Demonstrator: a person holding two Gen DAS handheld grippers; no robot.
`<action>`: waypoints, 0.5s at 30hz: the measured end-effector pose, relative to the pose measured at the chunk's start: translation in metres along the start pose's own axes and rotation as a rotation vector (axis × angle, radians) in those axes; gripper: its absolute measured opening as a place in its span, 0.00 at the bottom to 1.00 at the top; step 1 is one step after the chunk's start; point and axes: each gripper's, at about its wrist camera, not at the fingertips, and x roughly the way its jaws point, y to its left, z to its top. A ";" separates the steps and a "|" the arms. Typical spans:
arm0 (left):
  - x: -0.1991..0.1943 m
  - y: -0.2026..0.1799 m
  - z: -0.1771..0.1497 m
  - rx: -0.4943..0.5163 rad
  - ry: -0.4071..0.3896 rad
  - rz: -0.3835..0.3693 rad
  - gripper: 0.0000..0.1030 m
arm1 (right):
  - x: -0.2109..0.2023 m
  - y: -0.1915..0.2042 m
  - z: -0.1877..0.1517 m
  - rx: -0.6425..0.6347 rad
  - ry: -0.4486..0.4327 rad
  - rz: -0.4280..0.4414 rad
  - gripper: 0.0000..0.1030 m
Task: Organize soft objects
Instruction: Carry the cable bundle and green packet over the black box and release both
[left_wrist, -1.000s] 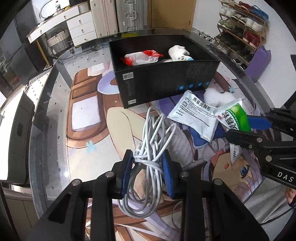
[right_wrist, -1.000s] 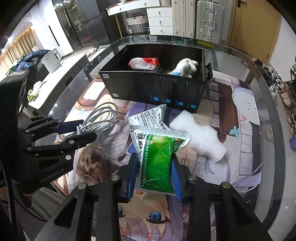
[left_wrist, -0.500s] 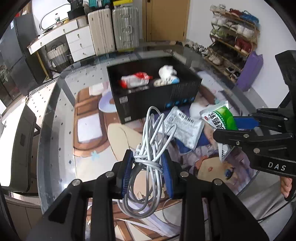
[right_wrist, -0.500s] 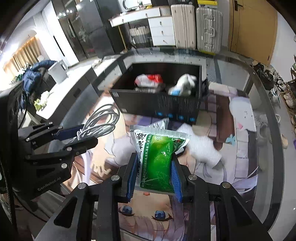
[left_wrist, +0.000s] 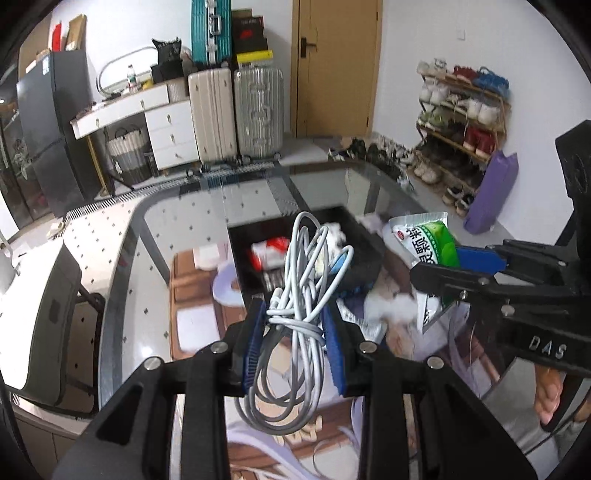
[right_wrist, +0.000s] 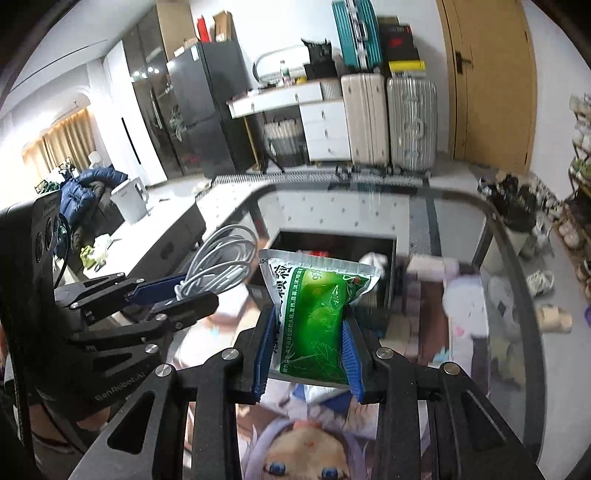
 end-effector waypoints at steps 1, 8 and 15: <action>0.000 0.001 0.003 -0.003 -0.014 0.005 0.29 | -0.001 0.002 0.004 -0.008 -0.011 -0.009 0.33; 0.006 0.013 0.027 -0.033 -0.131 0.048 0.29 | 0.003 0.007 0.031 -0.044 -0.109 -0.064 0.33; 0.034 0.027 0.041 -0.089 -0.148 0.037 0.29 | 0.031 -0.010 0.051 -0.014 -0.118 -0.065 0.33</action>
